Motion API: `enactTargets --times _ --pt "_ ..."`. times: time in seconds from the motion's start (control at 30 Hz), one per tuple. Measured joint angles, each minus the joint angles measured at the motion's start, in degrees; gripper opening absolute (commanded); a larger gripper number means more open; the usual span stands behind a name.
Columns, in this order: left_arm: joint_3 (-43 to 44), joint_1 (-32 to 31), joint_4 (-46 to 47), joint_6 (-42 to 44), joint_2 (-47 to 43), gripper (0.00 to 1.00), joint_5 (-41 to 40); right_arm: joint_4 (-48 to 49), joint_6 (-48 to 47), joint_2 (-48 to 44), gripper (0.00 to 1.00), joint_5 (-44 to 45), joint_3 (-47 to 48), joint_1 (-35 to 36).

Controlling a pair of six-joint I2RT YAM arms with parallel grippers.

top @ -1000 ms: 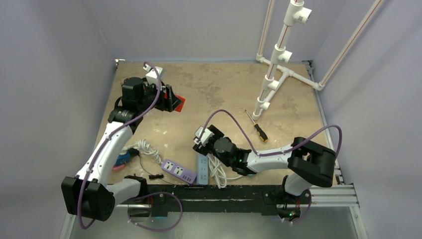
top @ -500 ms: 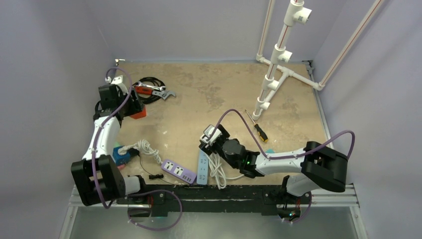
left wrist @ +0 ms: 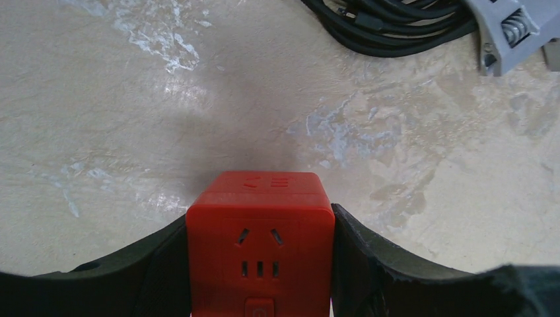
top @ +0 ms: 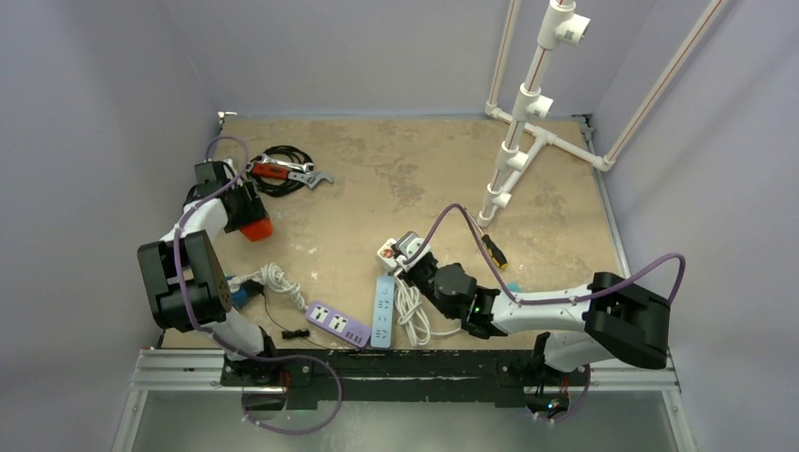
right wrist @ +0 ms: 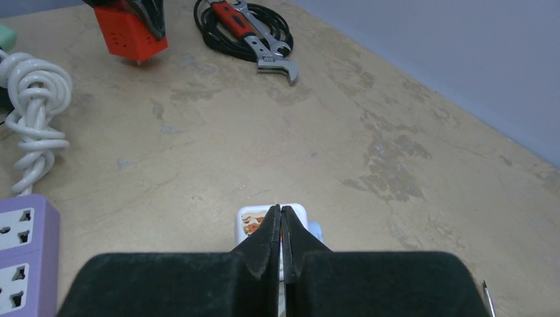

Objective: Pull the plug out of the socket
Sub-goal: Place the plug at the corner of the board.

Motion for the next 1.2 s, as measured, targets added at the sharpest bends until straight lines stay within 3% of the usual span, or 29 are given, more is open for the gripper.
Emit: enactTargets --times 0.17,0.23,0.27,0.37,0.4,0.5,0.53,0.57,0.73,0.8,0.93,1.07,1.2 --pt "1.3 0.2 0.0 0.0 2.2 0.68 -0.1 1.2 -0.2 0.0 0.0 0.6 0.0 0.0" --pt "1.6 0.1 0.0 0.1 2.2 0.89 -0.1 1.4 -0.2 0.0 0.0 0.7 0.0 0.0" --pt "1.7 0.1 0.0 0.1 2.2 0.92 -0.1 1.5 -0.2 0.0 0.0 0.7 0.0 0.0" --pt "1.8 0.1 0.2 0.3 2.2 0.97 -0.1 1.8 -0.2 0.3 0.0 0.8 0.0 0.0" --pt "1.8 0.2 0.2 0.3 2.2 0.98 -0.1 1.9 -0.2 0.5 0.05 0.9 0.0 0.0" --pt "1.8 0.2 0.2 0.3 1.8 0.99 -0.1 1.9 -0.1 0.9 0.33 0.8 0.0 0.0" --pt "1.8 0.2 0.2 0.3 1.6 0.99 -0.3 1.9 0.0 0.9 0.4 0.9 0.0 0.0" --pt "1.8 0.2 0.2 0.3 1.2 0.99 -0.7 2.0 0.0 0.9 0.4 0.9 0.0 0.0" --pt "1.6 0.1 0.7 0.2 -3.6 0.99 -4.8 3.1 1.0 0.9 0.88 2.6 0.0 0.0" --pt "1.1 0.1 1.7 0.2 -6.7 0.99 -6.4 3.7 2.3 0.9 0.97 4.3 0.0 -0.1" --pt "-0.3 -3.0 3.7 0.5 -14.8 0.99 -10.5 3.6 5.5 0.9 0.99 8.2 0.0 -1.3" --pt "-2.8 -13.2 6.4 0.9 -21.4 0.99 -10.2 2.2 10.0 -2.2 0.99 9.4 -0.3 -4.0" --pt "-6.3 -22.6 7.7 0.6 -24.9 0.99 -6.5 1.8 15.0 -11.0 0.99 9.1 -3.1 -9.6"
